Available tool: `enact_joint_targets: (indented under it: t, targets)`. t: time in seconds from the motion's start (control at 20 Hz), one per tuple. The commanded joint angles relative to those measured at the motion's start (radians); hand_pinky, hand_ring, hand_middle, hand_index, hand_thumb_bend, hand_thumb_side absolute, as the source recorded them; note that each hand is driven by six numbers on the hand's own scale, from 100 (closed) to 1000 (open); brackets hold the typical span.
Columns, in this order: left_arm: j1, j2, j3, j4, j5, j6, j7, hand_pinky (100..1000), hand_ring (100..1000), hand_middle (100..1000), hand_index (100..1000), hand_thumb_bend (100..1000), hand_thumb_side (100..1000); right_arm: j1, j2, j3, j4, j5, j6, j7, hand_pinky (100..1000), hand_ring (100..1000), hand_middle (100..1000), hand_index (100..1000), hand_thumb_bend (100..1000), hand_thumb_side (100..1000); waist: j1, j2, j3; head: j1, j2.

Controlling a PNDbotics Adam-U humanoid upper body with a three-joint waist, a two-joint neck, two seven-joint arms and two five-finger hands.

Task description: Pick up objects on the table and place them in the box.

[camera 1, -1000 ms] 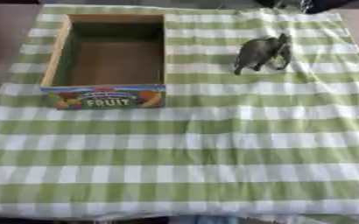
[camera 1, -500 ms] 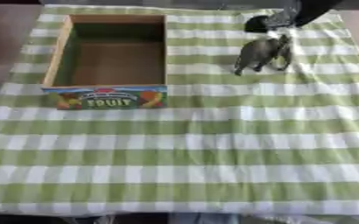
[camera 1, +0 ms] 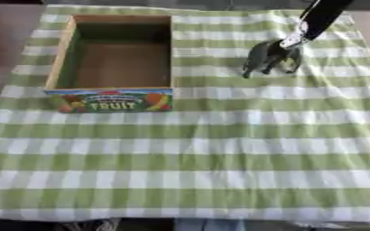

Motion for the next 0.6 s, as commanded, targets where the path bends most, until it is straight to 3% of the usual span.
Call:
enact_joint_targets:
  t: [0.05, 0.6]
  targets:
    - [-0.008, 0.022, -0.002, -0.023, 0.005, -0.003, -0.004, 332, 386, 691, 520, 100, 770, -0.019, -0.012, -0.011, 0.029, 0.025, -0.004, 0.037, 996, 1000, 954, 1000, 639, 546, 0.002, -0.018, 0.001, -0.004, -0.011]
    - [-0.008, 0.016, -0.003, -0.023, 0.004, -0.001, -0.007, 331, 385, 691, 517, 100, 771, -0.027, 0.034, 0.018, 0.153, 0.124, 0.005, 0.026, 983, 1000, 943, 1000, 634, 537, 0.005, -0.010, 0.008, -0.011, -0.016]
